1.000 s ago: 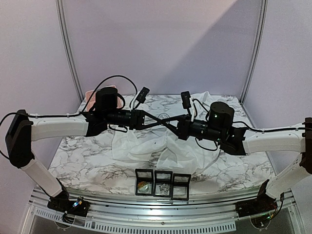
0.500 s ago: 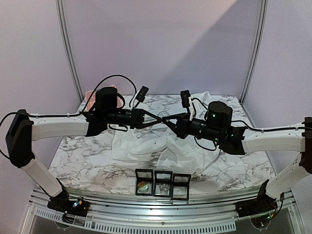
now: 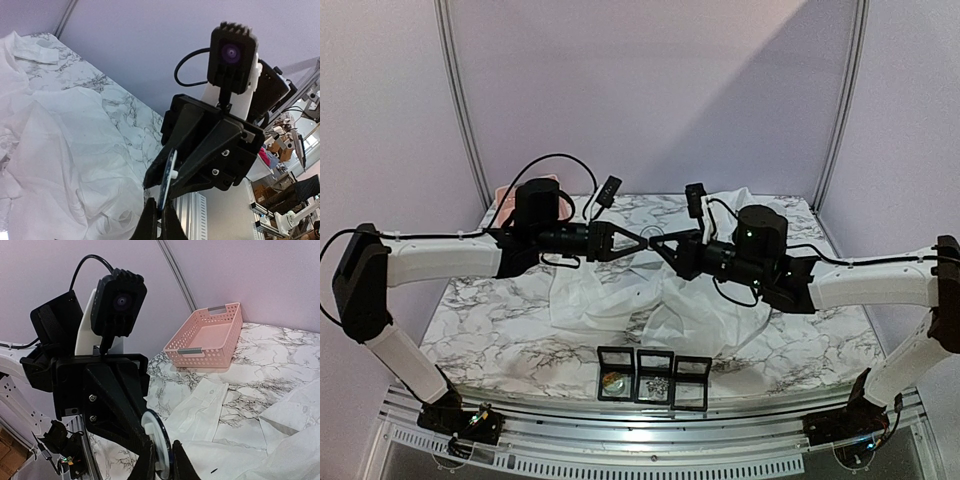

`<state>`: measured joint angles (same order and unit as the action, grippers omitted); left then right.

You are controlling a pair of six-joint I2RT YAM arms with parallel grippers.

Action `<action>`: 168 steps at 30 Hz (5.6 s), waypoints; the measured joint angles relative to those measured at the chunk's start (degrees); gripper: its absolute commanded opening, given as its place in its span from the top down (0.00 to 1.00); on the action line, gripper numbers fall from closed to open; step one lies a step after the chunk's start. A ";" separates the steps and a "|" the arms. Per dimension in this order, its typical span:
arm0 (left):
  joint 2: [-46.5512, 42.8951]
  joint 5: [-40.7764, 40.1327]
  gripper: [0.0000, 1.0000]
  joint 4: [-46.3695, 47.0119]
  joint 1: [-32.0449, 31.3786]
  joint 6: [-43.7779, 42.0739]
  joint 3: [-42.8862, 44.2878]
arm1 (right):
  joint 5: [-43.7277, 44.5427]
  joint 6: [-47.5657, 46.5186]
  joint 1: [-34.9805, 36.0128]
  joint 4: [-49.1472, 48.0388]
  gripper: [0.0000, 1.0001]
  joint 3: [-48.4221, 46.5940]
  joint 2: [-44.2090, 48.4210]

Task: Remove the brooch from the garment
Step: Close the brooch at the center of the board, then place the brooch in the brooch box.

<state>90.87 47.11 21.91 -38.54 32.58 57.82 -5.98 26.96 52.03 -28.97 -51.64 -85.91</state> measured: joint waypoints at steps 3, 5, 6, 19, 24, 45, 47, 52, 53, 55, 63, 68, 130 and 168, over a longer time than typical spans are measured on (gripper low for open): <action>0.00 -0.02 1.00 -0.13 0.46 -0.55 0.00 | 0.07 1.05 -0.02 1.64 0.91 -1.55 -0.74; 0.00 -0.15 1.00 -0.35 0.66 -1.07 0.00 | -0.02 1.95 -0.13 2.27 0.91 -2.19 -1.18; 0.00 -0.22 1.00 -0.52 0.74 -1.29 0.00 | -0.17 2.56 -0.22 2.38 0.91 -2.29 -1.36; -0.07 -1.40 1.00 -7.82 2.36 -2.82 0.00 | -2.32 0.92 -5.64 0.48 0.50 -0.59 -0.90; -0.09 -1.73 1.00 -10.47 2.45 -3.89 0.00 | -7.41 -1.27 -6.27 -0.44 0.39 0.46 0.85; -21.90 -27.39 1.00 -27.58 -14.03 -27.04 -1.49 | -5.84 -0.46 -19.65 14.99 0.34 1.07 13.18; -25.38 -31.85 1.00 -29.33 -18.21 -28.26 -2.60 | -5.11 -0.70 -20.39 16.09 0.34 1.38 14.45; -26.45 -43.36 1.00 -34.49 -31.67 -29.38 -2.75 | -3.72 -1.36 -21.09 17.44 0.34 2.25 17.55; -25.90 -44.78 1.00 -35.28 -33.31 -29.33 -2.82 | -3.43 -1.44 -21.09 17.49 0.34 2.47 17.90; -24.52 -48.30 1.00 -36.48 -36.81 -29.07 -3.26 | -3.10 -1.53 -21.11 17.44 0.34 2.91 18.23; -15.89 -55.34 1.00 -35.39 -44.70 -28.24 -3.93 | -2.62 -1.53 -21.33 17.42 0.34 4.92 18.36; -8.61 -55.39 1.00 -33.48 -45.81 -28.55 -3.61 | -2.62 -1.55 -21.35 17.35 0.34 5.01 18.36; 15.12 -60.65 1.00 -35.74 -41.86 -33.24 8.31 | -2.78 0.24 -23.58 14.38 0.34 8.22 18.45; 16.15 -60.59 1.00 -32.89 -39.71 -34.97 8.35 | -3.58 1.31 -24.41 13.84 0.34 8.22 18.88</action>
<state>107.02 -13.47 -10.98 -78.26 -2.39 66.17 -9.56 28.27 27.62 -15.14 -43.42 -67.02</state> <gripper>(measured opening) 0.032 0.664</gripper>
